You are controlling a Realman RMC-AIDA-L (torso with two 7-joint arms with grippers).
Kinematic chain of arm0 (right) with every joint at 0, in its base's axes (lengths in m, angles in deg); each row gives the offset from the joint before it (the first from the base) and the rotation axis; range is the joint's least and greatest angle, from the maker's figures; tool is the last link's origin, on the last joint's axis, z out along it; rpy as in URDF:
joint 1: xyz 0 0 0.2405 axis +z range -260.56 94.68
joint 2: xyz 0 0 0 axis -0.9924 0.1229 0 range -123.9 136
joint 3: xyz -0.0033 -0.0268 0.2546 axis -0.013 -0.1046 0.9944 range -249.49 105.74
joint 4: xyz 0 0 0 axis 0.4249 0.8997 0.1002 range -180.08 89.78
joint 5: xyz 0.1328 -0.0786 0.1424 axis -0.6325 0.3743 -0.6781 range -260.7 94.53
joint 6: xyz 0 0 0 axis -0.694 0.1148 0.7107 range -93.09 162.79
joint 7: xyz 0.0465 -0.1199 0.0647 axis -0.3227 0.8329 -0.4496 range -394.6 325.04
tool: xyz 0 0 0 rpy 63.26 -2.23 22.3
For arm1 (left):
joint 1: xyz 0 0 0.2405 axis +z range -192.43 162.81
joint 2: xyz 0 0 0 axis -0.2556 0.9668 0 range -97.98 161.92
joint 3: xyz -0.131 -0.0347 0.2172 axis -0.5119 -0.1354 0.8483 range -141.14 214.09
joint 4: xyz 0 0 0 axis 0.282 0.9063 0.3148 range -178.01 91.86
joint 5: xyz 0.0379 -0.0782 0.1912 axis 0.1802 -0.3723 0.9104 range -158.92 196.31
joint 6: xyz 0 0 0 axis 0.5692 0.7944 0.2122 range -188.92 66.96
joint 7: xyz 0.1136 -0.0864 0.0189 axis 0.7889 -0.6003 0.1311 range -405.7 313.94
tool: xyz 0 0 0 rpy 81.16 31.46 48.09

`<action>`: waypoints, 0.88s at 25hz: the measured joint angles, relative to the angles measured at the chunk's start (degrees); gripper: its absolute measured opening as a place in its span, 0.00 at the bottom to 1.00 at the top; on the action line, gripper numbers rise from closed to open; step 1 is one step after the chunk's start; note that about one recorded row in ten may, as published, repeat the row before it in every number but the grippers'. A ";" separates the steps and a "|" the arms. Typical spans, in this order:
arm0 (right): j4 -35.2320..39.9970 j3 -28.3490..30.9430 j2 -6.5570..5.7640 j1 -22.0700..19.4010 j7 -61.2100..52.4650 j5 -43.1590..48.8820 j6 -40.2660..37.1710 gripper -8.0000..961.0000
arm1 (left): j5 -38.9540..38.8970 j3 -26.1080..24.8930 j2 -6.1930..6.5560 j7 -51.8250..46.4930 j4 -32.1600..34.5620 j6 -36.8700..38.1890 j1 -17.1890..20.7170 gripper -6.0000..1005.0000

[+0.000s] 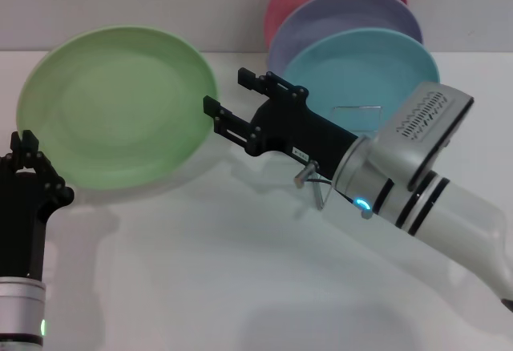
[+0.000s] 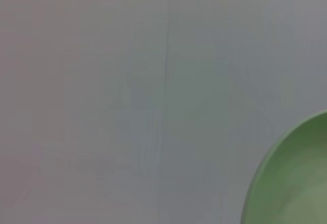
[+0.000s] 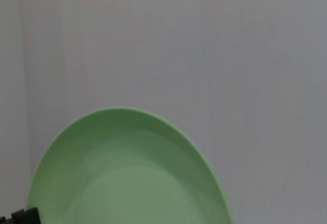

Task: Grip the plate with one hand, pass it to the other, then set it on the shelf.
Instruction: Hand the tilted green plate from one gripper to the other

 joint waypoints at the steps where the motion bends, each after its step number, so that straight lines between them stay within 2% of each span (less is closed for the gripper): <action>1: -0.07 0.04 0.00 0.26 0.01 -0.01 0.45 0.71 | -0.55 0.21 -0.01 0.19 -0.06 0.00 -0.18 0.04; 11: -0.95 1.33 0.22 2.42 0.13 -0.20 6.41 0.71 | -8.31 2.46 0.00 0.63 -0.86 -0.30 -2.56 0.04; 22: -1.45 1.61 0.20 3.80 0.19 -0.22 8.90 0.70 | -10.05 4.03 0.00 0.30 -1.37 0.05 -2.60 0.04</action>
